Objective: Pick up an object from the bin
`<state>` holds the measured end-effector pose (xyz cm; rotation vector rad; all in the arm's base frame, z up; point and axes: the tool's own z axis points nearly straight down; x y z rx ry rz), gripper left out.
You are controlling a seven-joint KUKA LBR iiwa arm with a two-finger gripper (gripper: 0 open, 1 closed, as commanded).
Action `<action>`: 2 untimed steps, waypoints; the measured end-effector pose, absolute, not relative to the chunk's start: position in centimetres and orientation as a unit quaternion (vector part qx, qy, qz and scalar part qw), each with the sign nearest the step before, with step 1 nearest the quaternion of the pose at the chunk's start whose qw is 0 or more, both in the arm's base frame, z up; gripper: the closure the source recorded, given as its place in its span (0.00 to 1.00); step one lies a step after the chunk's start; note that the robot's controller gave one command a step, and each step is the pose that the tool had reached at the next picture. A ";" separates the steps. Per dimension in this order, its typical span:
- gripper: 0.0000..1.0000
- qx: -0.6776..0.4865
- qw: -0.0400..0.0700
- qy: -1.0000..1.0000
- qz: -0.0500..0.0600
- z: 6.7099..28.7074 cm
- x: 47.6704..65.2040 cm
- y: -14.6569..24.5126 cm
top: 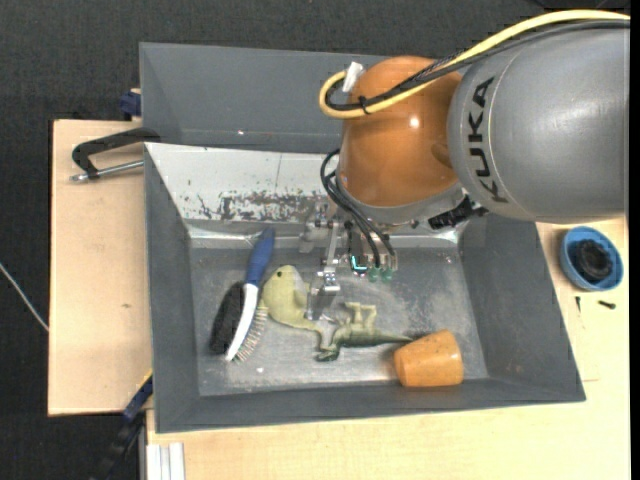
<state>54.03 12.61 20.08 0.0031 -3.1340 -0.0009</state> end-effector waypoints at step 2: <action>0.00 -0.153 -0.003 -0.988 -0.002 10.1 51.8 13.2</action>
Offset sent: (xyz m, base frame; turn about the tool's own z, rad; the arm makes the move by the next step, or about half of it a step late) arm -0.0162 0.0029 -0.1308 0.0754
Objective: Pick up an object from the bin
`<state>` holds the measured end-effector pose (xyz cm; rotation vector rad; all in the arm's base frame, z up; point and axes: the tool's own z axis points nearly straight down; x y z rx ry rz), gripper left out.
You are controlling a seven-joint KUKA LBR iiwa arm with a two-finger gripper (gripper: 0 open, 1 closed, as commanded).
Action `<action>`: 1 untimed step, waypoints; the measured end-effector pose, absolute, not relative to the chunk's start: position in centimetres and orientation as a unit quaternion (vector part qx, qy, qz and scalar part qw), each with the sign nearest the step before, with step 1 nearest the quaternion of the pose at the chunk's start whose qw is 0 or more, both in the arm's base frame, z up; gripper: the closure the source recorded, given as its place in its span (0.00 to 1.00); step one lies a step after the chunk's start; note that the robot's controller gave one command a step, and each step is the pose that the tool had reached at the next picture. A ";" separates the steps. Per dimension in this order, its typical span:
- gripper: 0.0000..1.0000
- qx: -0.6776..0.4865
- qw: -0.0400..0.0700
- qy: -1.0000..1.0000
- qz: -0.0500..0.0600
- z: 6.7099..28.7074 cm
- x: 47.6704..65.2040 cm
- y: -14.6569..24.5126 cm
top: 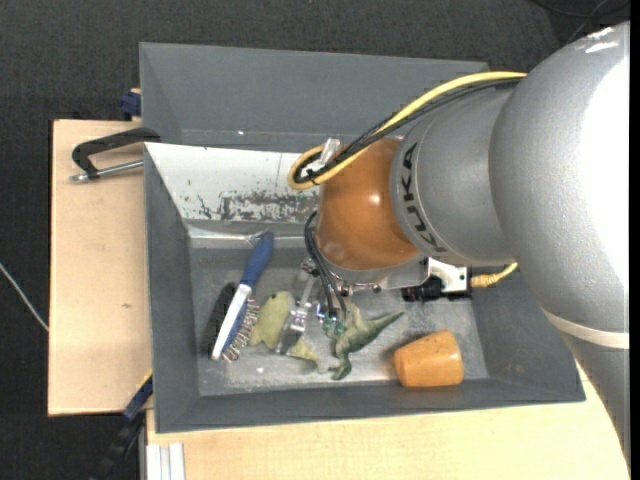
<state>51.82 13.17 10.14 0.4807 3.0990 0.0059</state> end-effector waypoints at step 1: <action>0.00 0.231 0.002 0.973 0.001 10.0 52.5 12.5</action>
Offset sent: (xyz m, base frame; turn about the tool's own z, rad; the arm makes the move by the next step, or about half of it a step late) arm 0.0058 -0.0073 -0.0014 0.1588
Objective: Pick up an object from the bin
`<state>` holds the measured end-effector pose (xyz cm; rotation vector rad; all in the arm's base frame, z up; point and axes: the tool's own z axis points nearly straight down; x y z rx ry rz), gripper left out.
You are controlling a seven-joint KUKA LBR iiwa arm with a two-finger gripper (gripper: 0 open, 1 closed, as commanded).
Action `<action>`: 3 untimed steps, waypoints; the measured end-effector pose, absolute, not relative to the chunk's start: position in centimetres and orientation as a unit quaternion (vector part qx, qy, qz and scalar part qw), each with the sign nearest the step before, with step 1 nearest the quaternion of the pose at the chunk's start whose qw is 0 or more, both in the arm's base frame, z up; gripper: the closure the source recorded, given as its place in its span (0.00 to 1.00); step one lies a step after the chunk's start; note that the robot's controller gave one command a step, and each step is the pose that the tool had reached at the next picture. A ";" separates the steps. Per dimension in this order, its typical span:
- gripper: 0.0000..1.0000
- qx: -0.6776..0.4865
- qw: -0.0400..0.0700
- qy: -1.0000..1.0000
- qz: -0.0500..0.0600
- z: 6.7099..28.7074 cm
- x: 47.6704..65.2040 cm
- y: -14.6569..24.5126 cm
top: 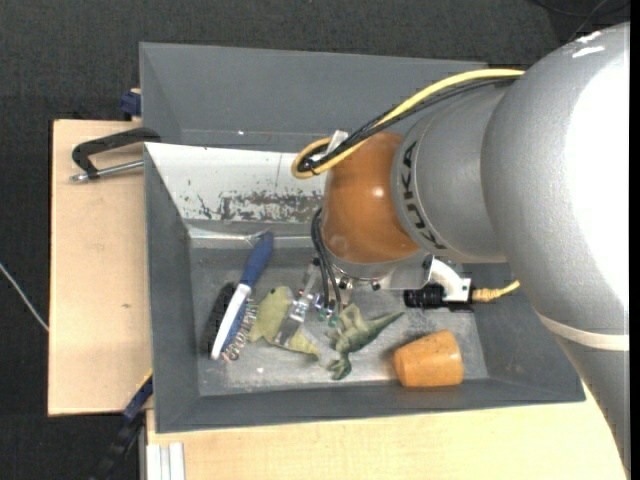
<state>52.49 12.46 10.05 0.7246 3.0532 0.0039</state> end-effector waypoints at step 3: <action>1.00 0.298 0.003 0.955 0.002 7.4 52.3 11.7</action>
Offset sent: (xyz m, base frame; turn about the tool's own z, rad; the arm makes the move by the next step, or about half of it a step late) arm -0.0056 -0.0095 -0.0305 0.1416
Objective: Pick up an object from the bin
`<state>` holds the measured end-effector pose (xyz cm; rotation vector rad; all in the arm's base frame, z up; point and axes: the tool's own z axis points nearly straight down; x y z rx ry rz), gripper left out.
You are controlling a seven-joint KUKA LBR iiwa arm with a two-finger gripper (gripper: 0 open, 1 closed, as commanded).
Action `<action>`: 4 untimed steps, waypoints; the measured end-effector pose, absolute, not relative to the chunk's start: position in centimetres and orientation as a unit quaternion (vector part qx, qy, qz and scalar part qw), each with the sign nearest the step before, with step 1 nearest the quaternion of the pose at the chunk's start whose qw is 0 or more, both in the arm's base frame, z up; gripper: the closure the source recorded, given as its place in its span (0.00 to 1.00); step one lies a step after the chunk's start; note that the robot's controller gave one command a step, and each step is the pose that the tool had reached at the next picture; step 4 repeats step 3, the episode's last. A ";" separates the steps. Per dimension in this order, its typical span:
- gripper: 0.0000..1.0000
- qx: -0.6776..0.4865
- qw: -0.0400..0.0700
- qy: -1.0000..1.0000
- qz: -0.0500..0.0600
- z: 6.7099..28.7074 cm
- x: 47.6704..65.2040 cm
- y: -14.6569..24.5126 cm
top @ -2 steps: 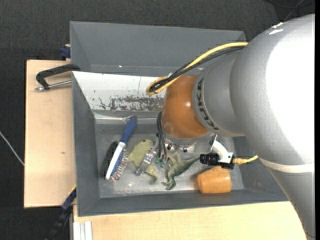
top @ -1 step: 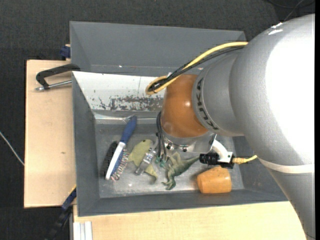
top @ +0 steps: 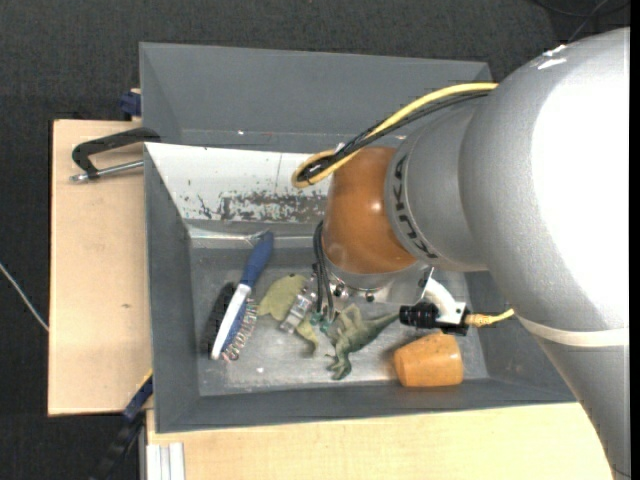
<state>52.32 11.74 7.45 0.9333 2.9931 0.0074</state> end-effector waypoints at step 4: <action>1.00 0.295 0.002 0.956 0.002 18.6 52.8 12.0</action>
Offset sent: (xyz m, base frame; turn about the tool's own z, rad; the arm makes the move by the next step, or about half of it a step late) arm 0.0000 0.0001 0.0522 0.0000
